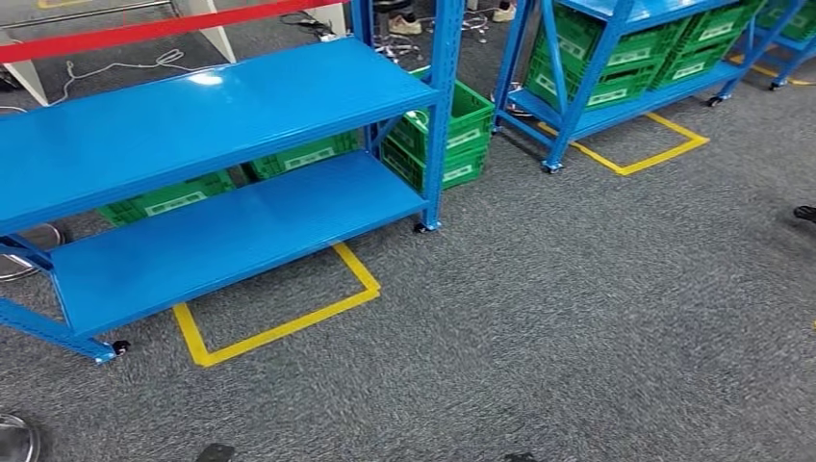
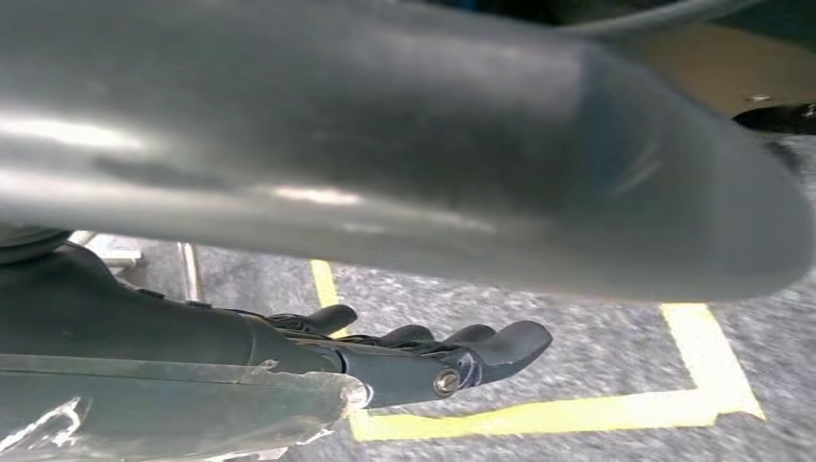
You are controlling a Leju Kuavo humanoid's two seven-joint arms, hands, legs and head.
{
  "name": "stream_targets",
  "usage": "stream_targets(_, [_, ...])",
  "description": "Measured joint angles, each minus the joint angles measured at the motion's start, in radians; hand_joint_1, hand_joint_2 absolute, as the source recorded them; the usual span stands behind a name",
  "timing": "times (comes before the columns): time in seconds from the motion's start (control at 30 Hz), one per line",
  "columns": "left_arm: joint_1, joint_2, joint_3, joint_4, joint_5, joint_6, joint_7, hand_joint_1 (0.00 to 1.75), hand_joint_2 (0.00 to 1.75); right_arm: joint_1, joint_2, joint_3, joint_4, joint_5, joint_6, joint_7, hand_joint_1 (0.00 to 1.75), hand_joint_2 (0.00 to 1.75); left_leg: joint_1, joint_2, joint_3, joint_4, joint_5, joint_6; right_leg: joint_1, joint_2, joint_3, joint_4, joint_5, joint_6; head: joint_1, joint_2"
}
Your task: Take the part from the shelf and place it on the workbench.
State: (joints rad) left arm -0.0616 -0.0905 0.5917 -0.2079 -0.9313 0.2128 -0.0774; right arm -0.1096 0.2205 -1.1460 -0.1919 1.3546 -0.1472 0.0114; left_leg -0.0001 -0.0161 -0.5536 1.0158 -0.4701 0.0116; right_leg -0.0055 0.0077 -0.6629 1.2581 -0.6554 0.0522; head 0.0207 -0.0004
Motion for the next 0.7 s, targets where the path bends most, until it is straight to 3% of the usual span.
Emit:
stream_targets(0.1, [-0.001, 0.000, 0.001, 0.000, -0.001, -0.003, -0.004, 0.00, 0.00, 0.004, 0.000, 0.000, 0.000, 0.000, 0.000, -0.002, 0.00, 0.00, -0.003, -0.004, 0.039, 0.004, -0.037, -0.009, 0.004, 0.000, -0.003, -0.152, 0.175, -0.014, 0.000, 0.000])
stream_targets(0.13, [-0.002, 0.000, 0.001, 0.000, -0.002, -0.004, -0.004, 0.00, 0.00, 0.005, 0.000, 0.000, 0.000, 0.000, 0.000, -0.003, 0.00, 0.00, -0.005, -0.005, 0.045, 0.003, -0.046, -0.014, 0.006, 0.000, -0.002, -0.179, 0.218, -0.019, -0.001, 0.000])
stream_targets(0.17, [-0.003, 0.000, 0.002, 0.001, -0.002, -0.004, -0.004, 0.00, 0.00, 0.004, 0.000, 0.000, 0.000, 0.000, 0.000, -0.004, 0.00, 0.00, -0.006, -0.007, 0.049, 0.005, -0.052, -0.018, 0.006, 0.001, -0.001, -0.191, 0.240, -0.021, -0.002, 0.000])
stream_targets(0.3, [-0.004, 0.001, 0.008, 0.001, -0.004, -0.004, -0.005, 0.00, 0.00, 0.000, 0.000, 0.000, 0.000, 0.000, -0.001, -0.004, 0.00, 0.00, -0.008, -0.006, 0.054, -0.004, -0.043, -0.004, 0.004, 0.006, 0.006, -0.202, 0.249, -0.015, -0.003, 0.000])
stream_targets(0.37, [-0.007, 0.000, 0.011, 0.001, -0.007, -0.002, -0.005, 0.00, 0.00, -0.003, 0.000, 0.000, 0.000, 0.000, -0.001, -0.006, 0.00, 0.00, -0.008, -0.005, 0.060, -0.015, -0.045, -0.004, 0.005, 0.007, 0.007, -0.202, 0.243, -0.022, -0.003, 0.000])
stream_targets(0.53, [-0.009, 0.000, 0.015, 0.000, -0.011, 0.001, -0.008, 0.00, 0.00, -0.008, 0.000, 0.000, 0.000, 0.001, -0.001, -0.009, 0.00, 0.00, -0.008, -0.004, 0.074, -0.042, -0.056, -0.025, 0.006, 0.006, 0.010, -0.202, 0.237, -0.031, -0.002, 0.000])
stream_targets(0.7, [-0.009, 0.000, 0.017, 0.000, -0.013, 0.002, -0.011, 0.00, 0.00, -0.009, 0.000, 0.000, 0.000, 0.000, -0.002, -0.010, 0.00, 0.00, -0.008, -0.004, 0.077, -0.043, -0.055, -0.029, 0.006, 0.006, 0.015, -0.204, 0.238, -0.032, -0.002, 0.000])
